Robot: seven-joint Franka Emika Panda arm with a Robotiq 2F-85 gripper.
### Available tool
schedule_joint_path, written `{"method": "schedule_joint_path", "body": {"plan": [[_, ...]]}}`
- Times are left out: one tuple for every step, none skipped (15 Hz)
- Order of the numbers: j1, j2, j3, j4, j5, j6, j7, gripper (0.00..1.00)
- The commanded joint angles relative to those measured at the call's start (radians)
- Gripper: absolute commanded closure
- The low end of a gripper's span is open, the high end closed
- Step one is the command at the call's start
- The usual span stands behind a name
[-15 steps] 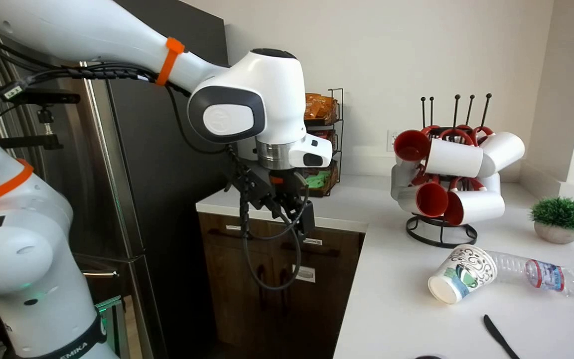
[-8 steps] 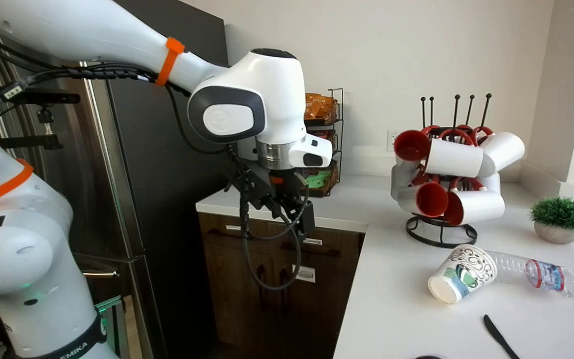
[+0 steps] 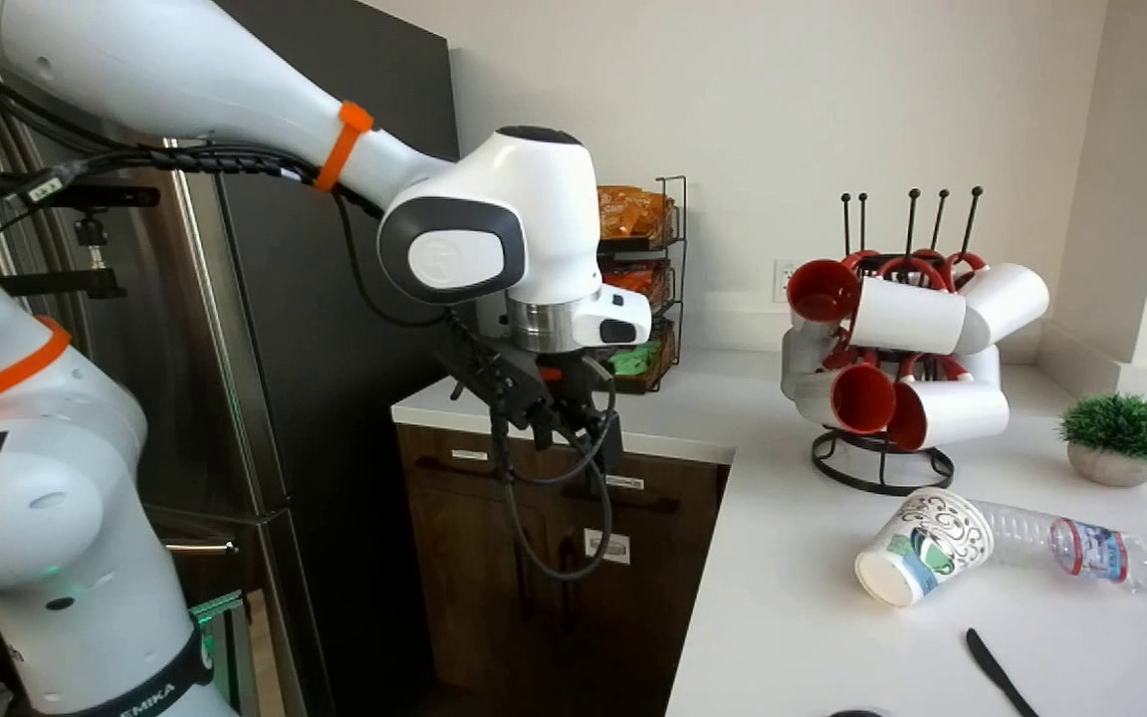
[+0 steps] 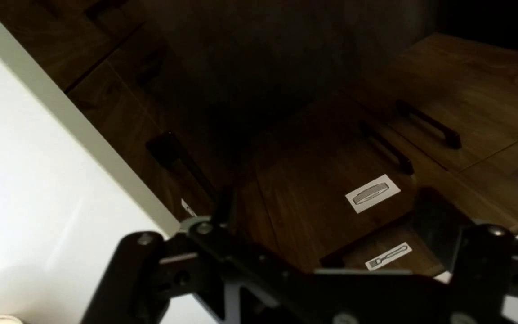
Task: Open the top drawer
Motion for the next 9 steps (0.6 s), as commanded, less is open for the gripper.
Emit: {"method": "schedule_joint_path", "body": {"plan": [[0.004, 0.023, 0.062, -0.126, -0.040, 0.160, -0.067, 0.00], [0.006, 0.033, 0.083, -0.172, -0.048, 0.270, -0.061, 0.00], [0.016, 0.052, 0.096, -0.203, -0.050, 0.338, -0.062, 0.00], [0.010, 0.051, 0.129, -0.238, -0.090, 0.427, -0.038, 0.00], [0.041, 0.157, 0.136, -0.176, -0.082, 0.501, -0.046, 0.00], [0.054, 0.173, 0.154, -0.199, -0.094, 0.590, -0.036, 0.00], [0.046, 0.199, 0.187, -0.201, -0.139, 0.671, -0.011, 0.00], [0.013, 0.225, 0.230, -0.199, -0.205, 0.751, 0.051, 0.00], [0.049, 0.163, 0.166, -0.195, -0.143, 0.635, -0.002, 0.00]]}}
